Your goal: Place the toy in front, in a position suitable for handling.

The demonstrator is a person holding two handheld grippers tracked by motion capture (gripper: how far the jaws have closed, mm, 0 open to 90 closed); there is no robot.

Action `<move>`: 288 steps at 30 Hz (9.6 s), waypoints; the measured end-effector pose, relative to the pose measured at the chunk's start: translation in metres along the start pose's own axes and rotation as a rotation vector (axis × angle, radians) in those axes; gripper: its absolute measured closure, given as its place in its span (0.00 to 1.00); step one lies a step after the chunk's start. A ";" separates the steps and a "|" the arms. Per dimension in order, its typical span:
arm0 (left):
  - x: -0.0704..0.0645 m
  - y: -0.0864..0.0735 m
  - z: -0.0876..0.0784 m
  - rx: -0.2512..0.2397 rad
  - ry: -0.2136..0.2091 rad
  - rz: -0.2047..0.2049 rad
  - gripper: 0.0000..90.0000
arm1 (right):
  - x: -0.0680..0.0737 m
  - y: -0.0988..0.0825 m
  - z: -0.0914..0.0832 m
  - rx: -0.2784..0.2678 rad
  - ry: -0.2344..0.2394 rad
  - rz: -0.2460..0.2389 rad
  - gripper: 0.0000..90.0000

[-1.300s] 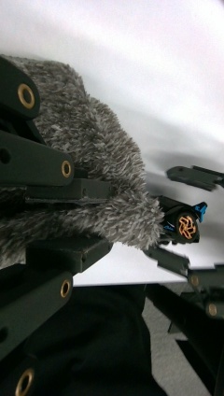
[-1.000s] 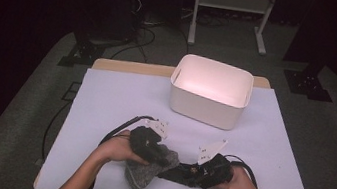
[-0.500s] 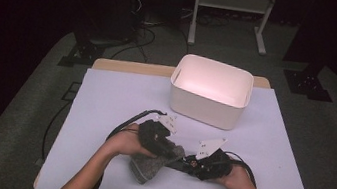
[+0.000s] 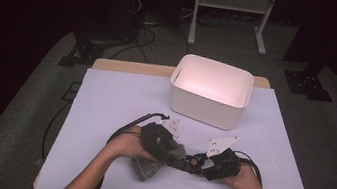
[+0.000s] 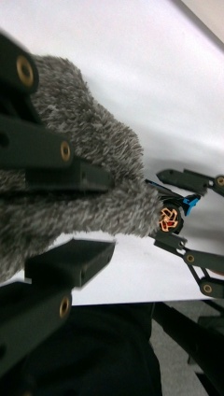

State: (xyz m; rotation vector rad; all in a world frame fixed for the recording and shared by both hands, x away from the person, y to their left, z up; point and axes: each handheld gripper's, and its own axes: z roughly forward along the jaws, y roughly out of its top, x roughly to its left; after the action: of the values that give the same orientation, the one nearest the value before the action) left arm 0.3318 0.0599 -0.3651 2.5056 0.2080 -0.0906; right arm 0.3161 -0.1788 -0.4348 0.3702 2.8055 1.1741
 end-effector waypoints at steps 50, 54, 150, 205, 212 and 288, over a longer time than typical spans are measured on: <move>-0.002 0.043 0.036 0.037 -0.034 0.097 0.90 | 0.004 -0.001 0.007 -0.027 -0.006 -0.016 0.63; 0.002 0.040 0.035 0.017 -0.046 0.069 0.89 | 0.003 -0.002 0.007 -0.035 0.002 -0.004 0.63; 0.022 -0.050 -0.015 -0.140 0.027 -0.098 0.86 | 0.001 0.062 0.019 0.224 -0.028 -0.077 0.62; 0.012 -0.009 -0.046 -0.232 -0.010 -0.042 0.91 | 0.001 0.061 0.011 -0.073 0.049 -0.082 0.62; 0.007 0.001 -0.048 -0.204 0.022 -0.005 0.90 | 0.001 0.053 -0.004 -0.056 0.019 -0.077 0.62; 0.013 0.003 0.017 -0.131 0.023 -0.031 0.89 | -0.004 0.035 -0.032 -0.057 0.010 -0.029 0.64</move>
State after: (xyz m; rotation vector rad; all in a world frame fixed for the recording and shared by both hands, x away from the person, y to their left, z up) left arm 0.3450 0.0493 -0.3783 2.3741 0.2544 -0.0596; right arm 0.3219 -0.1784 -0.3877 0.3190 2.7689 1.2498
